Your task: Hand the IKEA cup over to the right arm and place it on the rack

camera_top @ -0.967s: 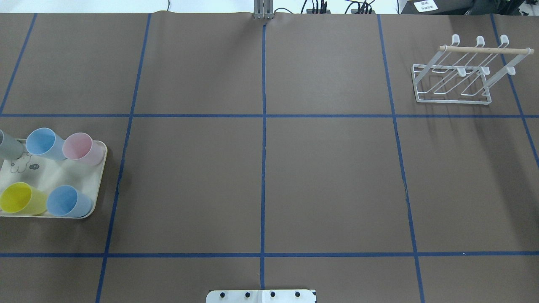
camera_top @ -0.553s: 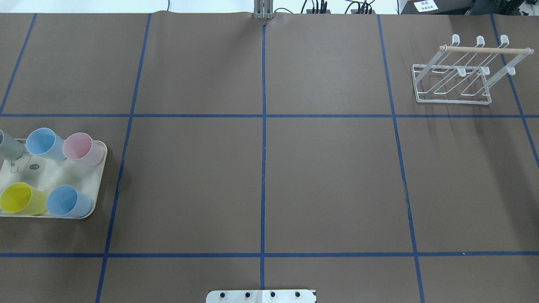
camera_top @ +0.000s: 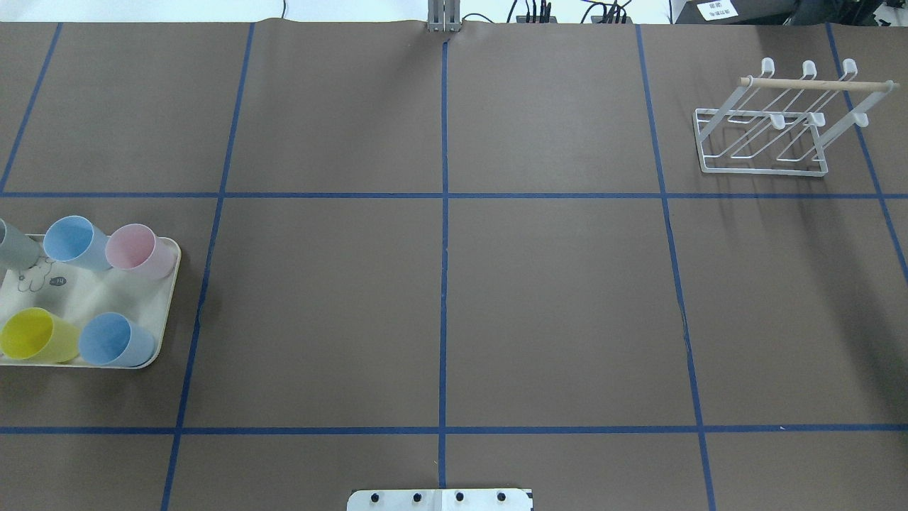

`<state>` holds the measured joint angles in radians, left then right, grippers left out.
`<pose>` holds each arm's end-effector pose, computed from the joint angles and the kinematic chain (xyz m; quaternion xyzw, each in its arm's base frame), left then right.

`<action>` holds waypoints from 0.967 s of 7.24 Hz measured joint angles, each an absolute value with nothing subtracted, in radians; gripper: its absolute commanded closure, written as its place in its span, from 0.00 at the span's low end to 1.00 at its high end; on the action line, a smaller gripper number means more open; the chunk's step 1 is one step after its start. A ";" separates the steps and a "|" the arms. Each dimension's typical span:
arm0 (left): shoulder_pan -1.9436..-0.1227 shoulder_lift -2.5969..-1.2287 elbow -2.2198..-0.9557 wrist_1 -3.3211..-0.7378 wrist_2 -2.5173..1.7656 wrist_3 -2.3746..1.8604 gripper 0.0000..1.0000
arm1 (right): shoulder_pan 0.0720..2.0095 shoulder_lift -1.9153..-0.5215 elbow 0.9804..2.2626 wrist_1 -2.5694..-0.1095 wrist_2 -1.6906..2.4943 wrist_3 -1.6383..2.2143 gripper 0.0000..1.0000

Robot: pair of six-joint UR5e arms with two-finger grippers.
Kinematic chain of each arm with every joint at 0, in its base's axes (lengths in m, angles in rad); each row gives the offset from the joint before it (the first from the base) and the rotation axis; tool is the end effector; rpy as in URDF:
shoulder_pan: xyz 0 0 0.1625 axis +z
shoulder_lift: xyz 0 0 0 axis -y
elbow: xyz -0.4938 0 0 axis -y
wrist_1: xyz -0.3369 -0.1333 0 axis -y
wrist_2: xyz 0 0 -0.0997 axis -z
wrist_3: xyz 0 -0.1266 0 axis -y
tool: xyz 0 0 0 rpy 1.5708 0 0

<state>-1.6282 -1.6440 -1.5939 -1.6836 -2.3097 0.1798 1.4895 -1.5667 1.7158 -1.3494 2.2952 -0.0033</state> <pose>-0.0760 -0.4848 0.6934 0.1391 0.3451 0.0943 0.9234 0.0117 -0.4649 0.6585 0.1585 -0.3547 -0.1041 0.9155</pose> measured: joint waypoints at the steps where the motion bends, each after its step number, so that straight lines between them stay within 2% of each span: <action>1: -1.602 -1.648 -1.537 -1.796 -2.311 0.121 0.00 | 1.458 -1.561 1.717 -1.300 2.297 0.080 0.00; 4: -1.477 -1.616 -1.465 -1.975 -2.313 -0.029 0.00 | 1.315 -1.554 1.722 -1.063 2.274 0.207 0.00; 7: -1.375 -1.539 -1.460 -2.149 -2.326 -0.339 0.00 | 1.155 -1.494 1.761 -1.032 2.193 0.239 0.00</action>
<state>-1.3748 -1.5387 -1.4605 -2.1493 -2.3259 -0.3395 1.1546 -1.4940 1.7606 -1.0318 2.1930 0.2394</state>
